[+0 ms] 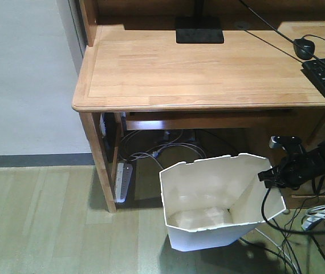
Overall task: Move trash bin to bedside with robot
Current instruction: 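Close the right gripper on the bin rim and lift it slightly, then hold the bin with the right gripper while the base turns away from the desk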
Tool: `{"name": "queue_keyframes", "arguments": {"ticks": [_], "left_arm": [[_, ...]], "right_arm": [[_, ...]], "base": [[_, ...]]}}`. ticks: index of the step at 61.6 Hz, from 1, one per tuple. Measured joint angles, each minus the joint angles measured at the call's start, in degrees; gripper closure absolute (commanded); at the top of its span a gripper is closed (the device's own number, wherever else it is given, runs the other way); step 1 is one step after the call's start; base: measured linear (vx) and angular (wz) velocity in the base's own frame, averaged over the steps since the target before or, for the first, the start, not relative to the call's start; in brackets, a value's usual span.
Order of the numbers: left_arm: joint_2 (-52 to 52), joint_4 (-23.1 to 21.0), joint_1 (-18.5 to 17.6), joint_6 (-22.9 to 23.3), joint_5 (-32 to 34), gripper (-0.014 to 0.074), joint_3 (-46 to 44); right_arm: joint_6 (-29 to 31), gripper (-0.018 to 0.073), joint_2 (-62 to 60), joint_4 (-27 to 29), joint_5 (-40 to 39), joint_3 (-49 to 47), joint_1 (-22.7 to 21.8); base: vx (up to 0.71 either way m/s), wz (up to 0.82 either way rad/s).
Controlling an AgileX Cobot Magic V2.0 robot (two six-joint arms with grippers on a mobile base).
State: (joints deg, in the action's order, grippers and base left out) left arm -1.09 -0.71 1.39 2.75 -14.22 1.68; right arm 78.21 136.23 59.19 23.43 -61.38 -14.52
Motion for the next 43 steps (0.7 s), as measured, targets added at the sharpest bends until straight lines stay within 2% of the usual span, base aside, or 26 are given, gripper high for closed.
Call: {"name": "queue_keyframes", "arguments": {"ticks": [10,20,30,43], "left_arm": [[0.0,0.0,0.0,0.0,0.0,0.0602,0.0],[0.0,0.0,0.0,0.0,0.0,0.0602,0.0],[0.0,0.0,0.0,0.0,0.0,0.0602,0.0],[0.0,0.0,0.0,0.0,0.0,0.0602,0.0]], "right_arm": [[1.7,0.0565,-5.8,3.5,0.3,6.9,0.0],[6.4,0.0565,-10.6,7.8,0.8,12.1,0.0],[8.9,0.0565,-12.3,10.8,1.8,13.8,0.0],[9.0,0.0565,-12.3,13.4,2.2,14.2,0.0]], "base": [[0.0,0.0],[0.0,0.0],[0.0,0.0],[0.0,0.0]]}}
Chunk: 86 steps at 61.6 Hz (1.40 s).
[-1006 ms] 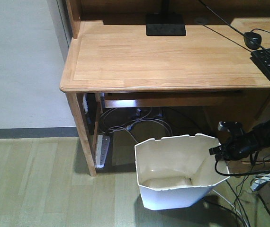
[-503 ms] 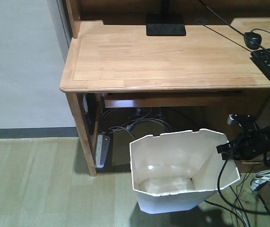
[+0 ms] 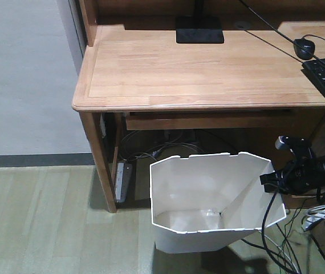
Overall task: Move trash bin to bedside with robot
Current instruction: 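Hold the bin with the right gripper while the base turns away from the desk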
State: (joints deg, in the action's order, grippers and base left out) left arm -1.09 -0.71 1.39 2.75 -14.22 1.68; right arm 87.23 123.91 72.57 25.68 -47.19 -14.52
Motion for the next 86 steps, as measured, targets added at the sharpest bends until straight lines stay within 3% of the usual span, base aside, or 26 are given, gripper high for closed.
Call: {"name": "queue_keyframes", "arguments": {"ticks": [50,86], "left_arm": [[0.0,0.0,0.0,0.0,0.0,0.0602,0.0],[0.0,0.0,0.0,0.0,0.0,0.0602,0.0]], "right_arm": [[0.1,0.0565,0.0,0.2,-1.6,0.1,0.0],[0.1,0.0565,0.0,0.4,-1.1,0.1,0.0]], "base": [[-0.01,0.05],[-0.12,0.48]]}}
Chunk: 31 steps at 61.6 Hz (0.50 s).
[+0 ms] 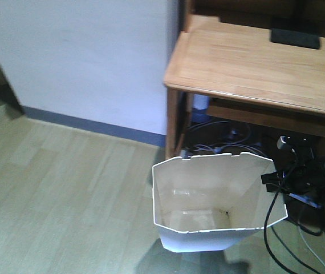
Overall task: Move trash bin to bedside with robot
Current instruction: 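Hold the bin with the right gripper while the base turns away from the desk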
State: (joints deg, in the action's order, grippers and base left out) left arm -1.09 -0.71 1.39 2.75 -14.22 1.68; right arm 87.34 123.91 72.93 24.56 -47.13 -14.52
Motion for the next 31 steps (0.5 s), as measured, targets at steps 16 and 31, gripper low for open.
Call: {"name": "queue_keyframes", "arguments": {"ticks": [16,31], "left_arm": [[0.0,0.0,0.0,0.0,0.0,0.0602,0.0],[0.0,0.0,0.0,0.0,0.0,0.0602,0.0]], "right_arm": [[0.0,0.0565,0.0,0.0,0.6,0.0,0.0],[0.0,0.0565,0.0,0.0,0.4,0.0,0.0]], "base": [[-0.1,0.56],[-0.03,0.52]]}}
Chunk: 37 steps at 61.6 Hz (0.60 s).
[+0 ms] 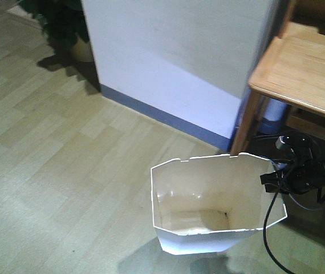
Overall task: Move trash bin to bedside with robot
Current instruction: 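Hold the bin with the right gripper while the base turns away from the desk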
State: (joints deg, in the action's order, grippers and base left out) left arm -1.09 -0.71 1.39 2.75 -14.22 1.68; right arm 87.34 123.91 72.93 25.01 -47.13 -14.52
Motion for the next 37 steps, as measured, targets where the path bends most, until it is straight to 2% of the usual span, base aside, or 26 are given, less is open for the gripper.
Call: {"name": "queue_keyframes", "arguments": {"ticks": [22,37], "left_arm": [[0.0,0.0,0.0,0.0,0.0,0.0602,0.0],[0.0,0.0,0.0,0.0,0.0,0.0602,0.0]], "right_arm": [[0.0,0.0565,0.0,0.0,-0.2,0.0,0.0],[0.0,0.0565,0.0,0.0,-1.6,0.0,0.0]], "base": [[0.06,0.44],[0.12,0.62]]}}
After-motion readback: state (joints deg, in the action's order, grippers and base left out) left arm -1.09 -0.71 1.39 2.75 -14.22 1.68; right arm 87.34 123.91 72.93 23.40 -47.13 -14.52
